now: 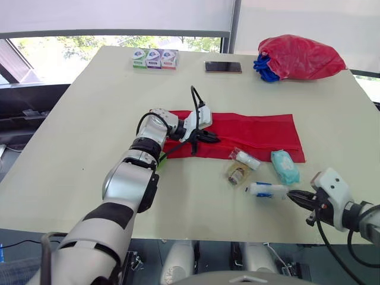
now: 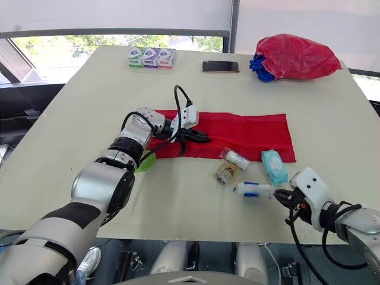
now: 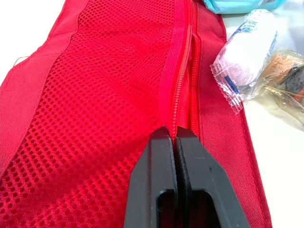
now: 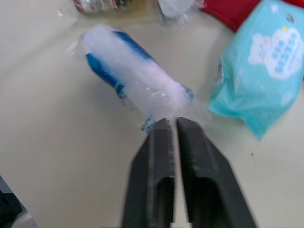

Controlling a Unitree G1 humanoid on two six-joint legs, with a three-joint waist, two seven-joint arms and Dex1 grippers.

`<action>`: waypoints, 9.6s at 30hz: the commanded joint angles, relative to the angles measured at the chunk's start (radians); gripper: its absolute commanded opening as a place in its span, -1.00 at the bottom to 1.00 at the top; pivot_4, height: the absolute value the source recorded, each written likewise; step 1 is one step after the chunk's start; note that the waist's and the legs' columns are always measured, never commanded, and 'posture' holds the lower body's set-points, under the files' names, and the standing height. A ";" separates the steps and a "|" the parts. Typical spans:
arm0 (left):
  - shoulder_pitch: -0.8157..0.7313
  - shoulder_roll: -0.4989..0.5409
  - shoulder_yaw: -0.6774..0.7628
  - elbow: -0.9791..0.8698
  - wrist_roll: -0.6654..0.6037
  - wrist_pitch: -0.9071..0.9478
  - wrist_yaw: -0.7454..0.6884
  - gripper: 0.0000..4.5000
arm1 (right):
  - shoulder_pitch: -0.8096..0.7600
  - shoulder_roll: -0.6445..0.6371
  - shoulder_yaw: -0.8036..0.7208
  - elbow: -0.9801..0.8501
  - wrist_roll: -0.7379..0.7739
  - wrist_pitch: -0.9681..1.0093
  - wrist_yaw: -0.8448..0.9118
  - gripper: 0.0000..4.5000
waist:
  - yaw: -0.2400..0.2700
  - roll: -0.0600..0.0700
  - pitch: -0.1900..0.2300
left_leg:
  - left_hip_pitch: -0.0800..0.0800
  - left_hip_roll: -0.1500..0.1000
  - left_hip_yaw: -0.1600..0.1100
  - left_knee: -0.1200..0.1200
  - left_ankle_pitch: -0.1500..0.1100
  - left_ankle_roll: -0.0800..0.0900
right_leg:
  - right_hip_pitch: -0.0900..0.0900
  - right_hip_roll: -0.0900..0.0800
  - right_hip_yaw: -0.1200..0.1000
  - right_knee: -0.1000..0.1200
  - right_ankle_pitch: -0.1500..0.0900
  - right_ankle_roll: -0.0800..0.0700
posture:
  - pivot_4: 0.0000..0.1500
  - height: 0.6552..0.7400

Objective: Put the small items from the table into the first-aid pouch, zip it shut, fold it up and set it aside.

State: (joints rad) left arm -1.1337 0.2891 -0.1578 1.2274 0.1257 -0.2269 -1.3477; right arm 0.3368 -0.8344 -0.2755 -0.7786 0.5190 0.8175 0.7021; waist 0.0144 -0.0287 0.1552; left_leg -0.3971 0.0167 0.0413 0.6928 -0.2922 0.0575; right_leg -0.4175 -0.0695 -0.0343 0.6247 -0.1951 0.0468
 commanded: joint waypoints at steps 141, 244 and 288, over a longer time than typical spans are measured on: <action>0.035 -0.101 -0.003 -0.068 -0.051 -0.046 0.023 -1.00 | -0.808 0.352 0.555 0.341 0.045 0.258 -0.344 -0.99 | -0.024 0.003 0.000 | -0.002 -0.001 -0.001 -0.005 -0.001 0.001 | -0.003 -0.001 0.000 -0.001 0.000 0.000 | 1.00 1.00; 0.251 -0.148 -0.115 -0.435 0.026 -0.033 0.451 -1.00 | -0.282 0.267 0.266 0.187 -0.150 -0.097 -0.287 0.94 | 0.011 0.005 -0.001 | 0.001 -0.006 -0.005 -0.002 0.000 0.001 | 0.003 -0.001 -0.002 -0.003 0.000 0.000 | 1.00 1.00; 0.299 -0.171 -0.141 -0.522 0.011 -0.018 0.436 -1.00 | -0.722 0.650 0.147 0.456 -0.047 0.288 -0.568 -0.97 | -0.002 0.007 -0.002 | 0.002 -0.006 -0.006 -0.002 0.000 0.001 | 0.003 -0.001 -0.002 0.000 0.000 0.000 | 1.00 1.00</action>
State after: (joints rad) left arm -0.8364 0.1312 -0.2857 0.7561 0.1529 -0.2413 -0.9015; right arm -0.3669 -0.1786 -0.1541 -0.3283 0.4996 1.1669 0.1311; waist 0.0128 -0.0220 0.1536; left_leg -0.3956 0.0103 0.0352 0.6909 -0.2925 0.0582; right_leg -0.4143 -0.0709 -0.0364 0.6247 -0.1953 0.0470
